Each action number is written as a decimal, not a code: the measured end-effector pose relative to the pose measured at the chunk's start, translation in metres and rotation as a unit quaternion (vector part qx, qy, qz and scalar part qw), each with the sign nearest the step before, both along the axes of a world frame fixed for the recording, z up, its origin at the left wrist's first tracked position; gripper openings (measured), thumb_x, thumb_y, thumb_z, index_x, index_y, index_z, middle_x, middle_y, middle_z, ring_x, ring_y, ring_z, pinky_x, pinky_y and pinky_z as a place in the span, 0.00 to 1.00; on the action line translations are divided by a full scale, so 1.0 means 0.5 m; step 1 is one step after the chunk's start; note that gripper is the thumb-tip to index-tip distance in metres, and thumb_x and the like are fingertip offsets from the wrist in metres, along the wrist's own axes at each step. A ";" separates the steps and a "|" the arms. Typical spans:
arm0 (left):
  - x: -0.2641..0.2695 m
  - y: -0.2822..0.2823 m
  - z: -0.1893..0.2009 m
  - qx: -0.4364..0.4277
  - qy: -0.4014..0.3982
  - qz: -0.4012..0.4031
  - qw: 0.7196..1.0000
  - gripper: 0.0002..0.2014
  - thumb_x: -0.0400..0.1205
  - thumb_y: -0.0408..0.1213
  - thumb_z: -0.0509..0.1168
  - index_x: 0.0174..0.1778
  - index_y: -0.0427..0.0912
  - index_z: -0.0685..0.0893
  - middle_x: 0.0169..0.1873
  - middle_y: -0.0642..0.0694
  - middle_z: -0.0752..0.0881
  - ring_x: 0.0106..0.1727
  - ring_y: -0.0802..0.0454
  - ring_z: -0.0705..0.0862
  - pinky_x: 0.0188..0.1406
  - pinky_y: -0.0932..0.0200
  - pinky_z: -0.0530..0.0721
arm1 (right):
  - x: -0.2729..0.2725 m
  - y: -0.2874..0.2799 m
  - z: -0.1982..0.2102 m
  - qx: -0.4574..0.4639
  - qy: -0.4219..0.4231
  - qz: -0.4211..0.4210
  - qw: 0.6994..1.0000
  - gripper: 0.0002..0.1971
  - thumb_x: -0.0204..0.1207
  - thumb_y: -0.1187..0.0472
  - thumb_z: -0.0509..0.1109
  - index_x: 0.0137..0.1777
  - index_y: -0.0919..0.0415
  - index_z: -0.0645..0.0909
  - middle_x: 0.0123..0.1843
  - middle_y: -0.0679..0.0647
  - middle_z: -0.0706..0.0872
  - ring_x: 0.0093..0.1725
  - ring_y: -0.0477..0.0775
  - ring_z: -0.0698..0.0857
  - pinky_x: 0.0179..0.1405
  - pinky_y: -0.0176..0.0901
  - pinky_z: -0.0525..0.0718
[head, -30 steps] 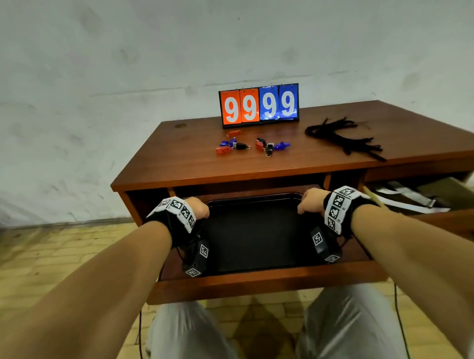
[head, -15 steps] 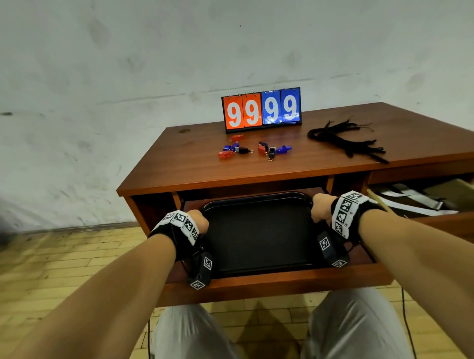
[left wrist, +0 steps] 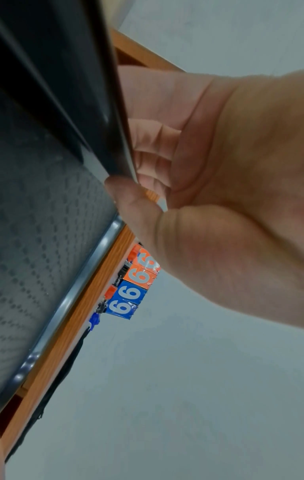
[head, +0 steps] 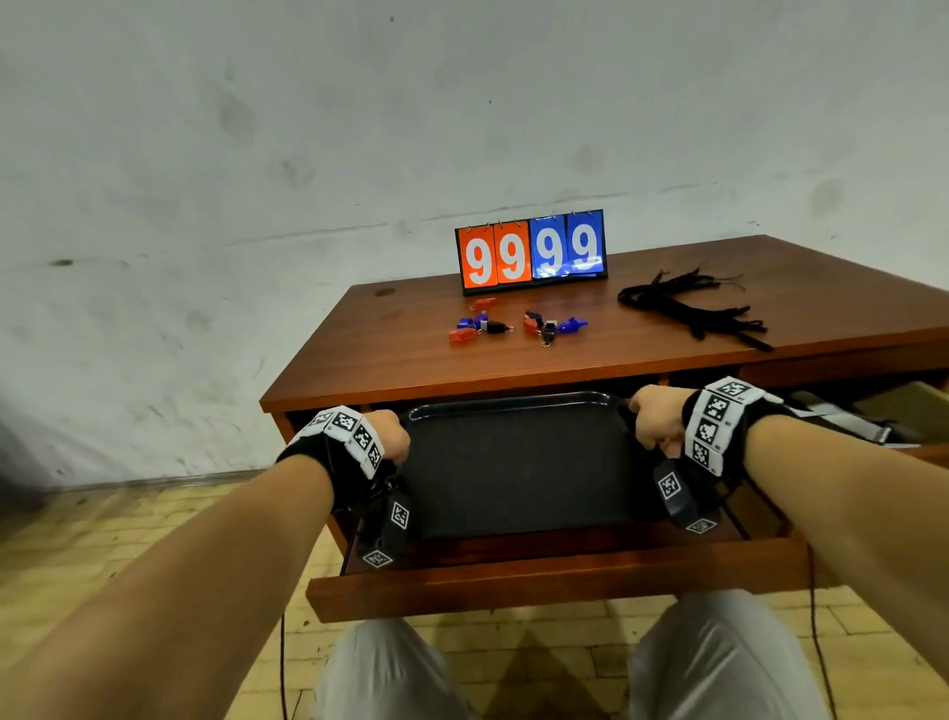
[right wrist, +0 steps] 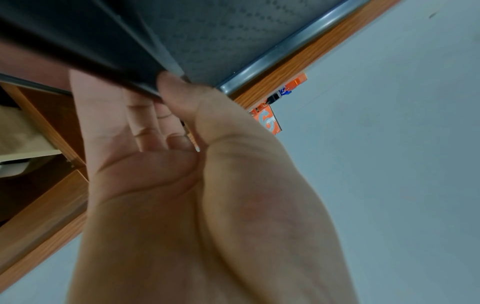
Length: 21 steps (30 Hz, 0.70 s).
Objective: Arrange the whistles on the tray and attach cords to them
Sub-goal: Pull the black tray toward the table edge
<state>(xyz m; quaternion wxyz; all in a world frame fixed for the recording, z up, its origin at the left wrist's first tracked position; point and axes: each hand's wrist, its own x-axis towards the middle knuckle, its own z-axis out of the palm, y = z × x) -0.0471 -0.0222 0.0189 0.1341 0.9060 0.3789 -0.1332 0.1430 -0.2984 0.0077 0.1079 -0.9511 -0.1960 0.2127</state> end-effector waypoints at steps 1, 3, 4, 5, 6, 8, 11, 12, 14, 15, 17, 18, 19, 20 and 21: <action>-0.005 -0.002 0.008 -0.001 -0.003 0.000 1.000 0.14 0.79 0.30 0.65 0.59 0.31 0.82 0.57 0.33 0.86 0.61 0.35 0.85 0.44 0.55 0.79 | -0.002 -0.004 0.005 0.008 0.008 -0.004 1.000 0.25 0.68 0.76 0.71 0.67 0.71 0.77 0.54 0.67 0.88 0.52 0.68 0.90 0.53 0.59 0.88; -0.011 -0.008 0.027 -0.003 -0.008 0.002 1.000 0.13 0.78 0.30 0.66 0.58 0.32 0.82 0.53 0.34 0.86 0.57 0.36 0.86 0.44 0.54 0.79 | -0.008 -0.014 0.021 0.031 0.017 -0.008 0.999 0.24 0.66 0.75 0.70 0.65 0.71 0.78 0.52 0.69 0.88 0.49 0.70 0.91 0.50 0.62 0.89; -0.012 -0.009 0.041 -0.003 -0.019 0.000 1.000 0.11 0.78 0.31 0.66 0.55 0.33 0.82 0.49 0.35 0.85 0.53 0.37 0.86 0.43 0.55 0.79 | -0.007 -0.018 0.031 0.044 0.016 -0.010 0.999 0.23 0.65 0.74 0.70 0.63 0.71 0.79 0.52 0.69 0.88 0.48 0.71 0.91 0.49 0.63 0.89; -0.012 -0.011 0.051 -0.001 -0.028 -0.003 1.000 0.09 0.77 0.31 0.66 0.51 0.33 0.82 0.47 0.36 0.85 0.49 0.38 0.85 0.42 0.55 0.79 | -0.002 -0.022 0.038 0.056 0.020 -0.013 0.998 0.22 0.64 0.73 0.70 0.61 0.71 0.80 0.52 0.69 0.88 0.48 0.71 0.91 0.50 0.65 0.89; -0.010 -0.013 0.062 0.002 -0.033 -0.006 0.999 0.06 0.77 0.31 0.66 0.48 0.34 0.81 0.46 0.37 0.84 0.47 0.39 0.84 0.40 0.56 0.78 | 0.005 -0.024 0.045 0.070 0.022 -0.014 0.997 0.22 0.63 0.72 0.70 0.60 0.72 0.81 0.52 0.70 0.89 0.48 0.71 0.90 0.50 0.65 0.89; -0.004 -0.016 0.082 0.014 -0.043 -0.013 0.999 0.05 0.75 0.32 0.67 0.44 0.35 0.80 0.47 0.36 0.85 0.48 0.38 0.85 0.34 0.58 0.75 | 0.022 -0.026 0.061 0.100 0.020 -0.019 0.995 0.22 0.60 0.69 0.70 0.57 0.73 0.83 0.52 0.70 0.89 0.48 0.71 0.90 0.50 0.67 0.89; 0.018 -0.011 0.100 -0.003 -0.075 -0.009 0.997 0.05 0.74 0.32 0.67 0.43 0.34 0.81 0.44 0.36 0.85 0.45 0.38 0.86 0.29 0.60 0.74 | 0.045 -0.026 0.085 0.136 0.012 -0.028 0.990 0.21 0.58 0.66 0.70 0.54 0.71 0.83 0.51 0.68 0.89 0.48 0.70 0.90 0.49 0.69 0.88; 0.031 -0.005 0.105 -0.015 -0.086 -0.005 0.996 0.06 0.74 0.32 0.67 0.44 0.34 0.81 0.41 0.38 0.84 0.41 0.40 0.84 0.29 0.61 0.74 | 0.056 -0.025 0.090 0.150 0.018 -0.033 0.988 0.20 0.60 0.67 0.70 0.53 0.71 0.82 0.51 0.69 0.89 0.48 0.70 0.90 0.49 0.70 0.88; 0.062 0.011 0.105 -0.038 -0.099 0.005 0.994 0.08 0.74 0.32 0.67 0.46 0.33 0.81 0.37 0.41 0.83 0.38 0.44 0.82 0.30 0.61 0.75 | 0.092 -0.018 0.090 0.167 0.030 -0.046 0.984 0.21 0.58 0.66 0.71 0.53 0.71 0.82 0.51 0.70 0.88 0.48 0.72 0.90 0.47 0.72 0.88; 0.074 0.017 0.103 -0.047 -0.103 0.006 0.993 0.08 0.74 0.32 0.67 0.46 0.32 0.81 0.35 0.42 0.82 0.35 0.45 0.81 0.29 0.61 0.75 | 0.113 -0.014 0.084 0.174 0.038 -0.049 0.983 0.23 0.56 0.64 0.71 0.54 0.71 0.82 0.52 0.71 0.88 0.48 0.73 0.90 0.47 0.74 0.87; 0.107 0.034 0.099 -0.063 -0.109 0.013 0.992 0.08 0.74 0.32 0.67 0.45 0.31 0.81 0.34 0.41 0.82 0.33 0.45 0.81 0.28 0.62 0.75 | 0.135 -0.002 0.084 0.184 0.048 -0.050 0.980 0.24 0.56 0.65 0.72 0.56 0.70 0.82 0.54 0.71 0.88 0.50 0.73 0.90 0.47 0.74 0.87; 0.120 0.041 0.095 -0.074 -0.109 0.020 0.991 0.08 0.74 0.33 0.67 0.45 0.31 0.81 0.35 0.40 0.83 0.33 0.43 0.82 0.28 0.62 0.76 | 0.147 0.004 0.082 0.192 0.058 -0.056 0.978 0.22 0.60 0.67 0.71 0.57 0.68 0.82 0.55 0.70 0.88 0.51 0.72 0.90 0.48 0.71 0.88; 0.139 0.050 0.088 -0.082 -0.107 0.022 0.991 0.08 0.74 0.33 0.67 0.44 0.31 0.81 0.35 0.39 0.83 0.34 0.42 0.82 0.28 0.61 0.76 | 0.163 0.014 0.078 0.207 0.070 -0.061 0.974 0.21 0.64 0.70 0.71 0.59 0.67 0.81 0.56 0.69 0.88 0.52 0.72 0.90 0.48 0.69 0.89; 0.150 0.056 0.084 -0.080 -0.102 0.021 0.991 0.07 0.74 0.33 0.68 0.41 0.31 0.81 0.34 0.39 0.83 0.33 0.42 0.81 0.26 0.62 0.75 | 0.173 0.020 0.074 0.218 0.077 -0.062 0.971 0.22 0.65 0.71 0.70 0.61 0.66 0.79 0.57 0.69 0.87 0.53 0.71 0.89 0.49 0.69 0.88; 0.161 0.061 0.081 -0.079 -0.100 0.021 0.992 0.07 0.74 0.33 0.68 0.38 0.32 0.81 0.33 0.39 0.82 0.33 0.43 0.80 0.26 0.62 0.73 | 0.191 0.029 0.067 0.223 0.078 -0.064 0.970 0.26 0.63 0.70 0.71 0.64 0.65 0.78 0.58 0.69 0.86 0.53 0.71 0.89 0.50 0.72 0.87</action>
